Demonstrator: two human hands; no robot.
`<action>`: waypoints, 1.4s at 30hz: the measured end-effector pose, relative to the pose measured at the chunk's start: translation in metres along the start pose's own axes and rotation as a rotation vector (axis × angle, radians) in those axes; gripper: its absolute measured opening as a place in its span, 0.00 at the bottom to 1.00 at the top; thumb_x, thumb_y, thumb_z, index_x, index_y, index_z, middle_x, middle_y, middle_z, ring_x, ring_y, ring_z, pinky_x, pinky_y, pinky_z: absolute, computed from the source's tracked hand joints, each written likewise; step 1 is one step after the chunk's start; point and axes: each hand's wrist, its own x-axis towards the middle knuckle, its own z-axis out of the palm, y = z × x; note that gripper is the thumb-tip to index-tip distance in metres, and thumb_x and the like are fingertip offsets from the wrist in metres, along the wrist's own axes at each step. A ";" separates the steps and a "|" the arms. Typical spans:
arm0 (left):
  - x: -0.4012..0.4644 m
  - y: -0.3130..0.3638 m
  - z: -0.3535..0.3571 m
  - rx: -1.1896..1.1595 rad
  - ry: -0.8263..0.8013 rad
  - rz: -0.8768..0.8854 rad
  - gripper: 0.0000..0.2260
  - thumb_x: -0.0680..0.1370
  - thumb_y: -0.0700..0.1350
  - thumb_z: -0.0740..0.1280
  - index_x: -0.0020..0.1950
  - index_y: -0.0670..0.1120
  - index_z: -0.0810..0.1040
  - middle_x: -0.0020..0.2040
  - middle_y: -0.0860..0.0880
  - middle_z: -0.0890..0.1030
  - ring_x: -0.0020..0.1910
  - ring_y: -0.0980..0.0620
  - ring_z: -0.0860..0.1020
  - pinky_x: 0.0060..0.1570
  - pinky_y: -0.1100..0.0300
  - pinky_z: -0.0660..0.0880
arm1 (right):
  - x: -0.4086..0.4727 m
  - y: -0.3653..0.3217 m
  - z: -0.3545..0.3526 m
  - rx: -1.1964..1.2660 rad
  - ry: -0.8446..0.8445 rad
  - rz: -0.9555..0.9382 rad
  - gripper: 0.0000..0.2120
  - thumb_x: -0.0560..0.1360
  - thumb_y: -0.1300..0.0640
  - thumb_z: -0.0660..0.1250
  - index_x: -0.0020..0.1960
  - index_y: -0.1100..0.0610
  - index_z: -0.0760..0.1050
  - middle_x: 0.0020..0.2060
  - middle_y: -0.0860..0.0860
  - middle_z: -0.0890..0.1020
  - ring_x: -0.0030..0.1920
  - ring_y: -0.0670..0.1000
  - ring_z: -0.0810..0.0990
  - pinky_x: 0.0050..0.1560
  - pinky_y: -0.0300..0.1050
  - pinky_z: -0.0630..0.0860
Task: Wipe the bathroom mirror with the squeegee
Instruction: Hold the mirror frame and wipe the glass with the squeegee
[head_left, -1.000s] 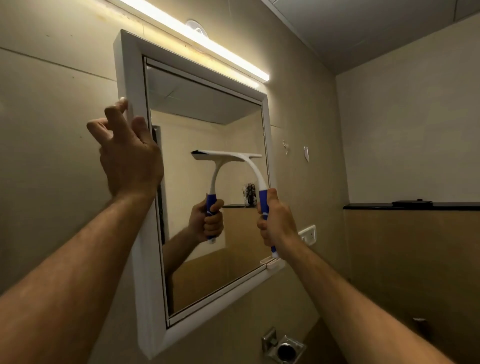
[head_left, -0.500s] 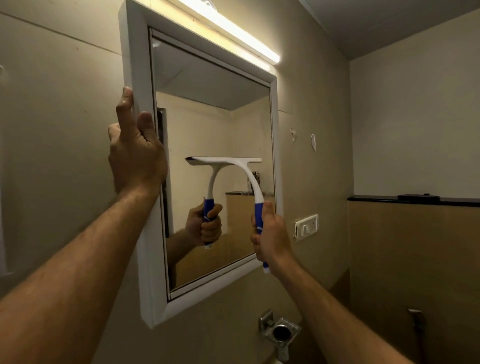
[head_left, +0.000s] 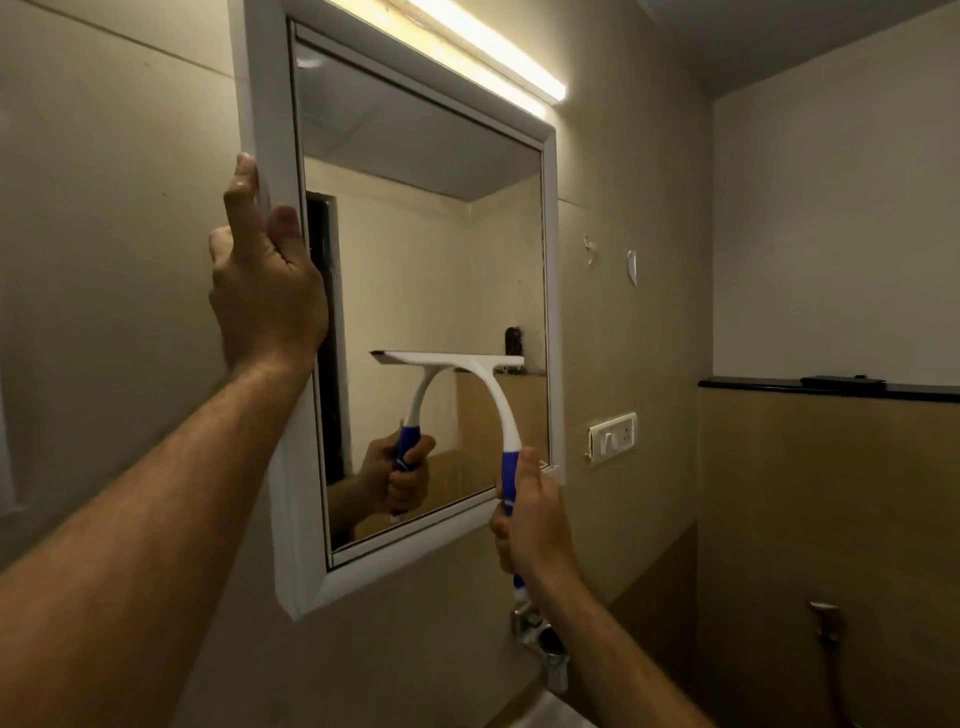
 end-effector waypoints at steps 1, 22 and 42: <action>0.002 -0.004 -0.001 -0.013 0.027 0.020 0.21 0.84 0.54 0.50 0.78 0.57 0.56 0.63 0.39 0.73 0.50 0.50 0.73 0.47 0.59 0.66 | -0.002 0.000 -0.002 -0.013 -0.005 0.004 0.26 0.80 0.38 0.48 0.51 0.59 0.72 0.28 0.49 0.69 0.23 0.44 0.66 0.23 0.37 0.64; 0.005 -0.019 0.004 0.001 0.029 0.069 0.22 0.83 0.57 0.51 0.77 0.58 0.58 0.67 0.43 0.73 0.51 0.60 0.68 0.40 0.80 0.59 | -0.006 0.016 -0.038 0.191 -0.187 0.033 0.20 0.73 0.38 0.60 0.59 0.47 0.73 0.31 0.51 0.78 0.26 0.49 0.74 0.25 0.42 0.71; 0.007 -0.018 0.004 0.000 0.078 0.115 0.23 0.84 0.54 0.53 0.78 0.51 0.58 0.70 0.47 0.71 0.58 0.64 0.69 0.43 0.88 0.61 | -0.002 0.002 -0.042 0.115 -0.060 -0.035 0.24 0.70 0.35 0.61 0.58 0.48 0.76 0.31 0.51 0.77 0.23 0.43 0.73 0.21 0.36 0.68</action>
